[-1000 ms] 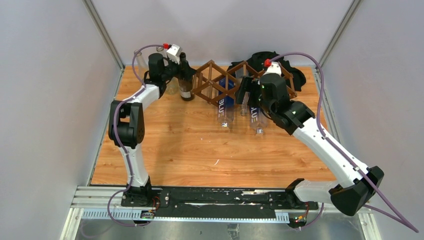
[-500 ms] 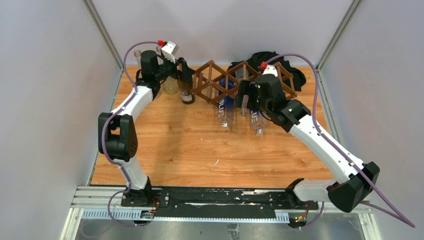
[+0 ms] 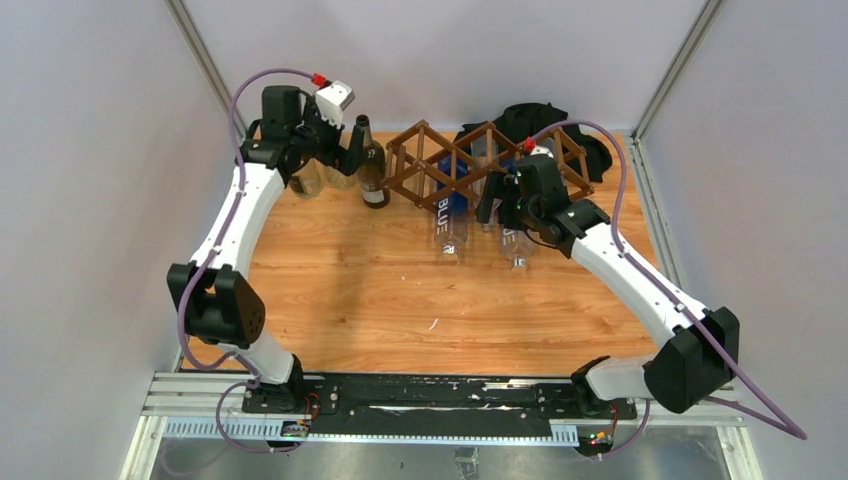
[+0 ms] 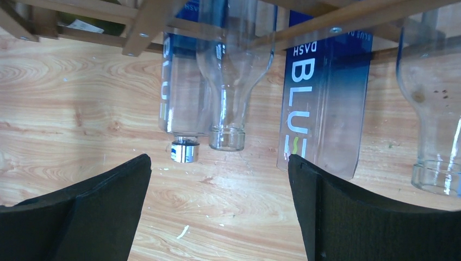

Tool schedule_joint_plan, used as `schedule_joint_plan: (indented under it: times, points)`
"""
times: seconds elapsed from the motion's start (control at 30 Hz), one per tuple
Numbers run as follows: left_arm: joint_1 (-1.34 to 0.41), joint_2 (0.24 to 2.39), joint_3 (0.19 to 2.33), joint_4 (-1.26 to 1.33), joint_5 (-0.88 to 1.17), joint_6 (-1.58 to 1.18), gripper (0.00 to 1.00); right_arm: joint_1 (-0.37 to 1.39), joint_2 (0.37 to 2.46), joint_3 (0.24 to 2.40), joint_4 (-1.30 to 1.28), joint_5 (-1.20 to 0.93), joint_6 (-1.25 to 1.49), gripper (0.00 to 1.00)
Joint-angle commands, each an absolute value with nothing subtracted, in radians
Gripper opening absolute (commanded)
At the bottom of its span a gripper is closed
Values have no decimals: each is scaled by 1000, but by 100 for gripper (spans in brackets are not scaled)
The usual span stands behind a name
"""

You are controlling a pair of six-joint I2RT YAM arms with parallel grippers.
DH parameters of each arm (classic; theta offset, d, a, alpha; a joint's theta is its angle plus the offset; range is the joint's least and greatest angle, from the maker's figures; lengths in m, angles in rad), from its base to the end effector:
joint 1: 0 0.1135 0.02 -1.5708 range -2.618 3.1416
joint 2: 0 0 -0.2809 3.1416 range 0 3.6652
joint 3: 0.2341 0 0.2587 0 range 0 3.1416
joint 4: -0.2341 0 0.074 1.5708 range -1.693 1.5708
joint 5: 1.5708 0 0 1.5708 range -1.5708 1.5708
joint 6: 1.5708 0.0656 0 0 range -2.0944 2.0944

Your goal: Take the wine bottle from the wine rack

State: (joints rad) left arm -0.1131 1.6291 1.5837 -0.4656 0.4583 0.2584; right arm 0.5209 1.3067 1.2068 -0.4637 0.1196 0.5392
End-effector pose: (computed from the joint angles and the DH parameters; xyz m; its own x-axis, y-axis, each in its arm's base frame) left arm 0.4005 -0.0747 0.3775 -0.3459 0.2699 -0.8986 0.5927 0.8053 0.0137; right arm 0.2820 0.1528 0.3449 -0.6064 0.2398 -0.7581 -0.1110 0.9186 0.3793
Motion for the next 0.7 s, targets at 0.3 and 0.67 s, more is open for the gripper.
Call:
schedule_joint_plan:
  times: [0.3, 0.67]
  points:
    - [-106, 1415, 1582, -816, 400, 370, 100, 442, 1432, 1125, -261, -79, 617, 94]
    - [-106, 1359, 1541, -816, 408, 338, 100, 423, 1574, 1150, -201, -113, 639, 77]
